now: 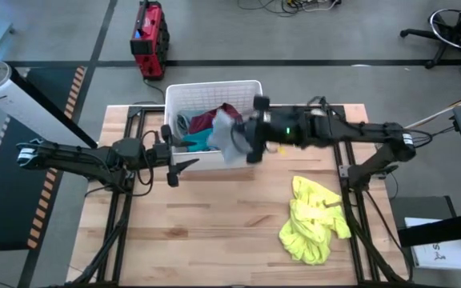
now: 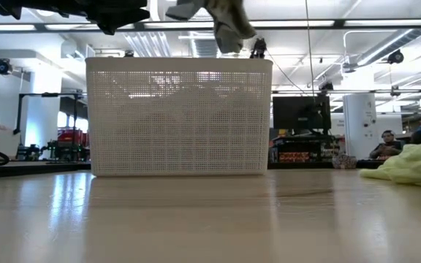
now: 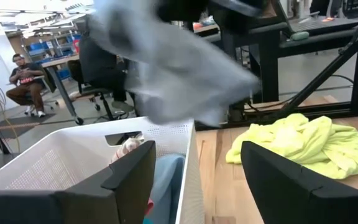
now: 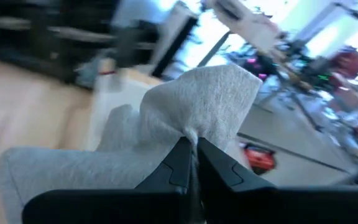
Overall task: Sort clothes
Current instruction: Put the gray shirt into the white laundry bin
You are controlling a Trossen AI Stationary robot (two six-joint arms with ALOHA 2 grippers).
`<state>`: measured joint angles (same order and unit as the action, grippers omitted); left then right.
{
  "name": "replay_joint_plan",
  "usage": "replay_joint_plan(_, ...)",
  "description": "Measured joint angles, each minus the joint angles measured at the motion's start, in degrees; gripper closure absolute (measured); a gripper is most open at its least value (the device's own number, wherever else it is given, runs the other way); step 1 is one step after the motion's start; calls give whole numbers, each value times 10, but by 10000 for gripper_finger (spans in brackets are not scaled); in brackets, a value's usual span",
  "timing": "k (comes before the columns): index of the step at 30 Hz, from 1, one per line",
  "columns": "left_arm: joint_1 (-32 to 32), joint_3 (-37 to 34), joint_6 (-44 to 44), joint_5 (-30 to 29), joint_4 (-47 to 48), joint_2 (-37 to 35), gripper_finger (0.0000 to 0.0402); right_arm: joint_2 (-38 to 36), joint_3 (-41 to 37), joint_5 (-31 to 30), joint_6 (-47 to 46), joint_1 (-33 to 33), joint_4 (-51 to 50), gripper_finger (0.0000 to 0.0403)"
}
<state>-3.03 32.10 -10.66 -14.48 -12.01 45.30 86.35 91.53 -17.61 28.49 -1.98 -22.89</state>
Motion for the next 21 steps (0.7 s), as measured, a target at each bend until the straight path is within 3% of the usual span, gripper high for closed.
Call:
replay_joint_plan(3, 0, 0, 0, 0, 0, 0, 173, 1, 0, 19, 0, -55, 40, 403)
replay_joint_plan(9, 0, 0, 0, 0, 0, 2, 173, 33, 0, 118, -19, -166, 94, 403)
replay_joint_plan(15, 0, 0, 0, 0, 0, 2, 185, 99, 0, 146, -60, -250, 91, 403)
replay_joint_plan(21, 0, 0, 1, 0, 1, 2, 184, 159, 0, 156, -139, -290, 73, 394)
